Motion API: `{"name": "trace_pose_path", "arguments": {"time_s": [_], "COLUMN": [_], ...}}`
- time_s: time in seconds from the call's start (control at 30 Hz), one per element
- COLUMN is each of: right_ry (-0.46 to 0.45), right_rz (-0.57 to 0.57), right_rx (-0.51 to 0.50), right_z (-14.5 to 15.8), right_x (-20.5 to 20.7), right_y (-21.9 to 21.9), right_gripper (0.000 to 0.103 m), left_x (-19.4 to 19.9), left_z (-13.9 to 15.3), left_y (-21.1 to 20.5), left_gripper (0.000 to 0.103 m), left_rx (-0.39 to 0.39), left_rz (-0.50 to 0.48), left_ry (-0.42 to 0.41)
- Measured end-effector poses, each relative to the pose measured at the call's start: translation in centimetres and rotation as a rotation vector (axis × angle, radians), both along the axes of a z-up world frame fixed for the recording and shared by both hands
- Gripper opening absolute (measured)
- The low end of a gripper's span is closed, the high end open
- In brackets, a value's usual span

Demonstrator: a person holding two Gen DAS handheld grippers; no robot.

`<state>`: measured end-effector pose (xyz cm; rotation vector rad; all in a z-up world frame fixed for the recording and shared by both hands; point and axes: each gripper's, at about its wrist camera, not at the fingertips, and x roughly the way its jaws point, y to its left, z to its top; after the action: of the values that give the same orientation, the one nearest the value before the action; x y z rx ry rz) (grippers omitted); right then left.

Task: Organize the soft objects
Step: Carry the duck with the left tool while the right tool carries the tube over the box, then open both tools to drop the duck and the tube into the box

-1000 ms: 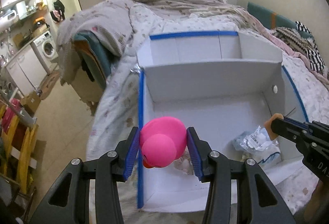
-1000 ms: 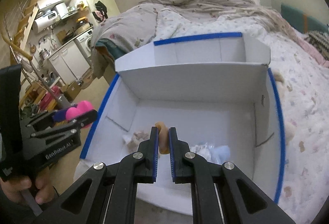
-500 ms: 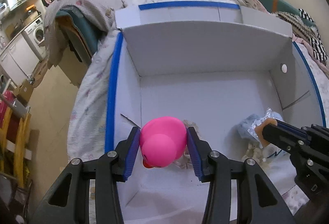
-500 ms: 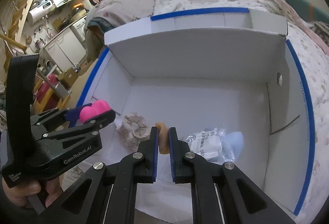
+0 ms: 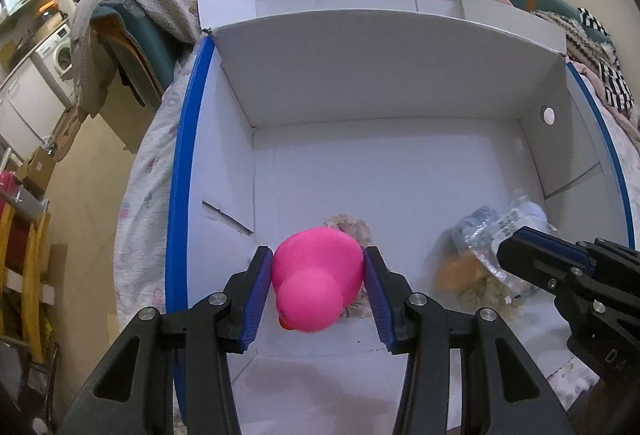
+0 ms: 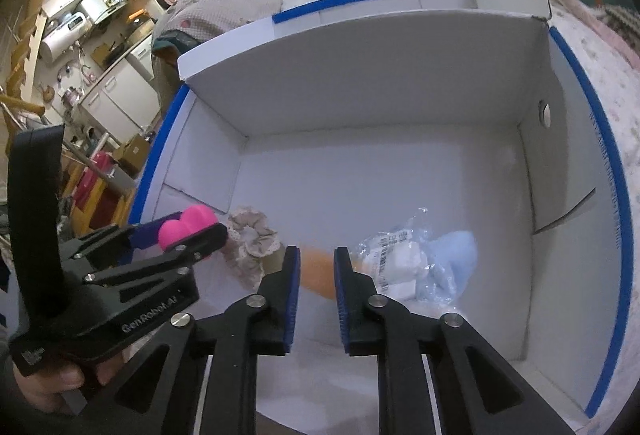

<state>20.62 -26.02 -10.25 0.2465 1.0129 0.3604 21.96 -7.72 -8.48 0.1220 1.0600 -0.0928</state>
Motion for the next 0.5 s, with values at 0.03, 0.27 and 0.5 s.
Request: {"name": "trace_pose_path", "arguments": {"time_s": [0.03,0.27,0.5], "right_ry": [0.000,-0.009,-0.037], "right_rz": [0.004,-0.015,-0.089], "right_rx": [0.001,-0.018,0.026], "right_z": [0.0,0.3,1.2], "right_x": [0.0,0.0,0.4], "right_y": [0.0,0.0,-0.9], "right_gripper": [0.018,0.060,0.078], "left_x": [0.0,-0.2,-0.9], "left_z": [0.0,0.4,2.0], "left_y": [0.0,0.1,0.8], "left_gripper": [0.042,0.051,0.058], "left_rx": [-0.001,0.003,-0.036], "left_rz": [-0.001,0.001,0.046], "left_ry": [-0.001,-0.017,-0.031]}}
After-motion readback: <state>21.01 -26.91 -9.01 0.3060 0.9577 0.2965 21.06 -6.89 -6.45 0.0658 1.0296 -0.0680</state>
